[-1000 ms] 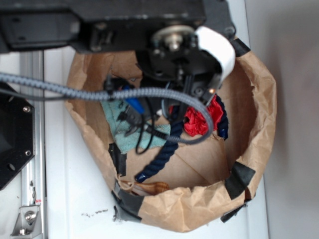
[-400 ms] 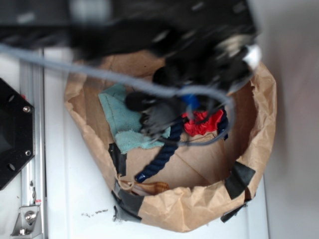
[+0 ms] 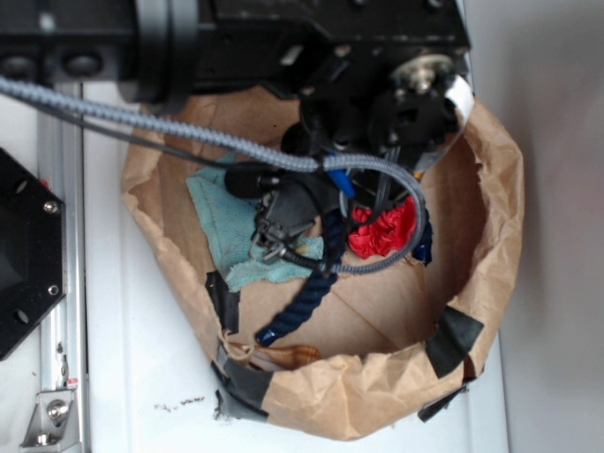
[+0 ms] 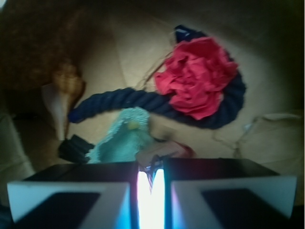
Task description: Grab the silver keys.
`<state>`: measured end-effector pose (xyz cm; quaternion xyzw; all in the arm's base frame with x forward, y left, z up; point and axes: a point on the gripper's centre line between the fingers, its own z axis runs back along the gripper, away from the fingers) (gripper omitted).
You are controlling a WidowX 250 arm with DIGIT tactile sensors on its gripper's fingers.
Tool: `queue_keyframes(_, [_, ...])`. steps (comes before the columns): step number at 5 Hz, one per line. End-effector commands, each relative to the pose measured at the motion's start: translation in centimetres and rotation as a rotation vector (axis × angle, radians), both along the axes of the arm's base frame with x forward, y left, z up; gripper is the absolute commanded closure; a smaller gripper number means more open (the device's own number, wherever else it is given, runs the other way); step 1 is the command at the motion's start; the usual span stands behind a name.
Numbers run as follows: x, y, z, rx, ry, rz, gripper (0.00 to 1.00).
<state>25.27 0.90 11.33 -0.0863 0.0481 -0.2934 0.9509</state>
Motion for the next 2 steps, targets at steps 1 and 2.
queue_keyframes(1, [0.56,0.12,2.8,-0.002,-0.088,-0.002,1.0])
queue_keyframes(2, [0.73,0.06,2.91,0.009,-0.127,0.017,1.0])
